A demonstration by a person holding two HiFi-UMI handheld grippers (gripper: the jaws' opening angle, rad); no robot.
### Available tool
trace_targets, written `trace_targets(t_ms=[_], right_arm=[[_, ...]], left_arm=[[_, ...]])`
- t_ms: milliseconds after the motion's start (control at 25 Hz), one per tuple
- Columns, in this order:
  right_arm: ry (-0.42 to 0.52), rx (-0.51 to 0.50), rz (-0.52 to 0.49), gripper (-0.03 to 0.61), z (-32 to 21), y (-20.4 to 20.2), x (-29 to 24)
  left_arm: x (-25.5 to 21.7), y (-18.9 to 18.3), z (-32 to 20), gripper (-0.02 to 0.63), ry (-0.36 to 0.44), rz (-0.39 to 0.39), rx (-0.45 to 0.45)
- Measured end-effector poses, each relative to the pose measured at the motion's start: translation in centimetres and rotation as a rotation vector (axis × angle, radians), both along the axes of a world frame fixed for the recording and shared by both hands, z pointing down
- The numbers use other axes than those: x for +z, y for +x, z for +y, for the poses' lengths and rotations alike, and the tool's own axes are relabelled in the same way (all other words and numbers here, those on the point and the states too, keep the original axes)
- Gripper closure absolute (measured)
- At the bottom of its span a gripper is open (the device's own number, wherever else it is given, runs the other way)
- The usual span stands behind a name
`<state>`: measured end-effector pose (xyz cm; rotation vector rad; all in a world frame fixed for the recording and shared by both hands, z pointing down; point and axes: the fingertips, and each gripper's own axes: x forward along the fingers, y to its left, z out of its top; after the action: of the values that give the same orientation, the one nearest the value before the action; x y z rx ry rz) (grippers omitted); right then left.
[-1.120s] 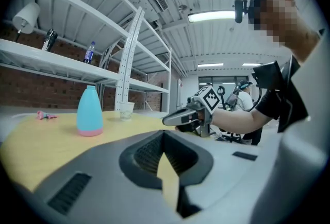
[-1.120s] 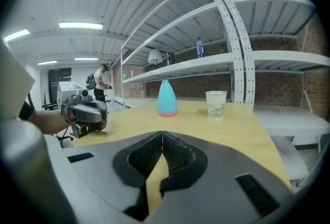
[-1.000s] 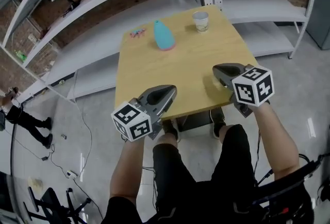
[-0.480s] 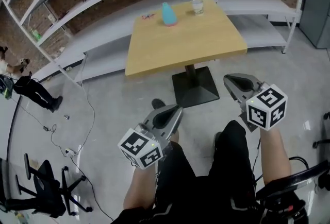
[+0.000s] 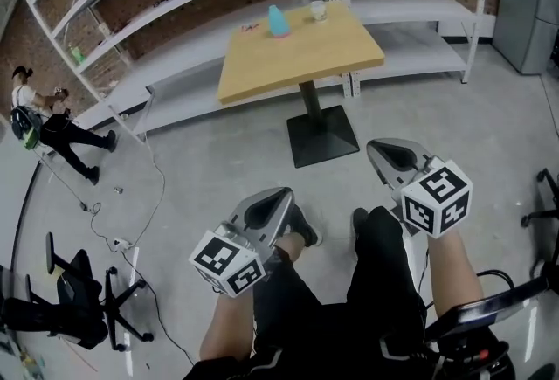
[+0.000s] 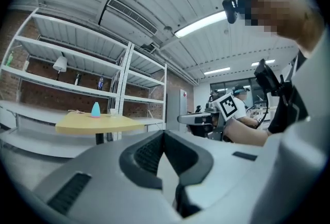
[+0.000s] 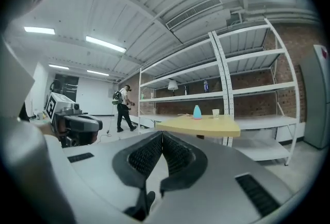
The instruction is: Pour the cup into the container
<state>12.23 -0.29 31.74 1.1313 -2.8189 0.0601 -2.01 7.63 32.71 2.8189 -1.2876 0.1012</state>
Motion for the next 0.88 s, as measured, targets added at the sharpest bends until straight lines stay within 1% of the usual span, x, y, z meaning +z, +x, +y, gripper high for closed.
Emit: trace_targets(t_ms=[40, 120, 200, 280, 360, 480, 640, 760, 880], right_arm=[[-0.001, -0.004, -0.003, 0.577, 1.7, 0.3, 0.1], [-0.001, -0.009, 0.003, 0.577, 5.2, 1.0, 0.5], [0.004, -0.014, 0.011, 0.577, 9.0, 1.5, 0.5], [0.011, -0.014, 0.011, 0.577, 13.0, 2.2, 0.0], [0.017, -0.012, 0.008, 0.577, 16.8, 3.2, -0.6], [0.007, -0.024, 0.015, 0.577, 21.6, 4.1, -0.3], [-0.017, -0.022, 0.039, 0.577, 27.9, 5.2, 0.4], [-0.001, -0.014, 0.008, 0.577, 32.8, 5.7, -0.2], [-0.004, -0.009, -0.016, 0.577, 37.4, 6.1, 0.0]], left_arm=[[0.2, 0.6, 1.7, 0.612, -0.003, 0.007, 0.005], [0.9, 1.4, 5.2, 0.612, -0.013, -0.01, 0.003], [2.0, 1.6, 8.3, 0.612, -0.048, -0.043, -0.025], [2.6, 1.9, 12.1, 0.612, -0.077, -0.045, -0.04], [2.4, 2.6, 16.4, 0.612, -0.07, -0.029, -0.024], [2.2, 4.2, 21.9, 0.612, -0.048, -0.037, -0.005], [3.2, 5.1, 27.8, 0.612, -0.075, -0.044, 0.003], [2.8, 5.0, 32.1, 0.612, -0.057, -0.011, -0.013], [2.3, 5.7, 36.2, 0.612, -0.035, 0.013, -0.007]])
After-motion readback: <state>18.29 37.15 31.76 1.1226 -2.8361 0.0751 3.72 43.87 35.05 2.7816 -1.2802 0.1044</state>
